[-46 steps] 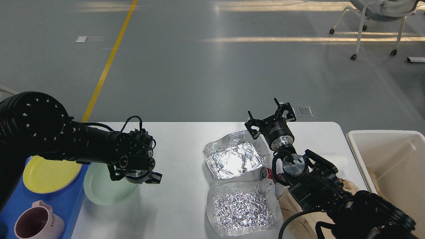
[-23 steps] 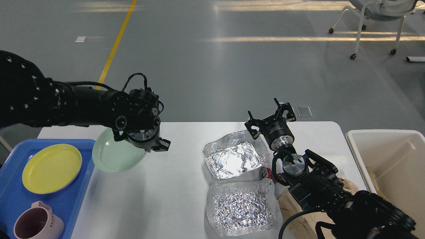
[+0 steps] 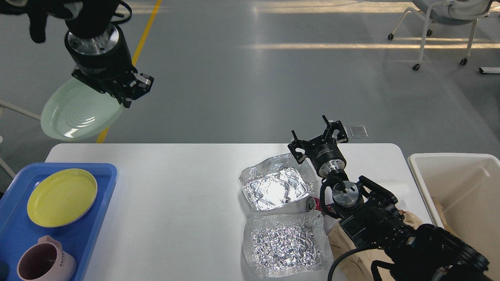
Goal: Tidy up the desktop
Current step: 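Lift the pale green plate high above the table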
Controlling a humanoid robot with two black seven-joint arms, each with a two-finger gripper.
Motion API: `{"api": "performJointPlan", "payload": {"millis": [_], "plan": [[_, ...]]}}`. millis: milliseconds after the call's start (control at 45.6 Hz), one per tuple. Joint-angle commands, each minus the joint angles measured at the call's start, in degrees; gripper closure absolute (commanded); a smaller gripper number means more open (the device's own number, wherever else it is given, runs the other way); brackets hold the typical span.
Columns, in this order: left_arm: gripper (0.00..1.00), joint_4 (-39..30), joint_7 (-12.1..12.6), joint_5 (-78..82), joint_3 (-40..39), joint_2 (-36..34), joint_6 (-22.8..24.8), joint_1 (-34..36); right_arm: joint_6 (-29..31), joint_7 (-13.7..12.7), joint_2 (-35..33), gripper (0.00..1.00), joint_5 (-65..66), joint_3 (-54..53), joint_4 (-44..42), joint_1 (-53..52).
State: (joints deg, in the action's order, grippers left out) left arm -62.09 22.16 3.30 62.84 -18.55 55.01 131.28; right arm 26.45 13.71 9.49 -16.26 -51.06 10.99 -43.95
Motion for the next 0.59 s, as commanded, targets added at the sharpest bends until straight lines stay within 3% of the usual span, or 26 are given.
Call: {"api": "performJointPlan", "payload": {"millis": [0, 110, 131, 241, 438, 570], "plan": [[1.00, 1.2, -5.2, -0.3, 3.4, -2.2, 0.0, 5.0, 0.0, 0.0, 0.0, 0.00, 0.0, 0.0, 0.0, 0.0], [1.00, 1.4, -11.1, -0.2, 5.4, -4.6, 0.0, 7.8, 0.0, 0.0, 0.0, 0.00, 0.0, 0.0, 0.0, 0.0], [1.00, 1.7, -13.5, -0.2, 6.3, -5.3, 0.0, 8.5, 0.0, 0.0, 0.0, 0.00, 0.0, 0.0, 0.0, 0.0], [1.00, 3.1, -17.3, -0.2, 8.3, -6.0, 0.0, 9.4, 0.0, 0.0, 0.0, 0.00, 0.0, 0.0, 0.0, 0.0], [1.00, 5.4, -18.0, 0.5, 13.2, -6.2, 0.0, 7.8, 0.0, 0.0, 0.0, 0.00, 0.0, 0.0, 0.0, 0.0], [1.00, 7.9, -17.8, 0.9, 16.3, -7.1, 0.0, 0.2, 0.0, 0.0, 0.0, 0.00, 0.0, 0.0, 0.0, 0.0]]}}
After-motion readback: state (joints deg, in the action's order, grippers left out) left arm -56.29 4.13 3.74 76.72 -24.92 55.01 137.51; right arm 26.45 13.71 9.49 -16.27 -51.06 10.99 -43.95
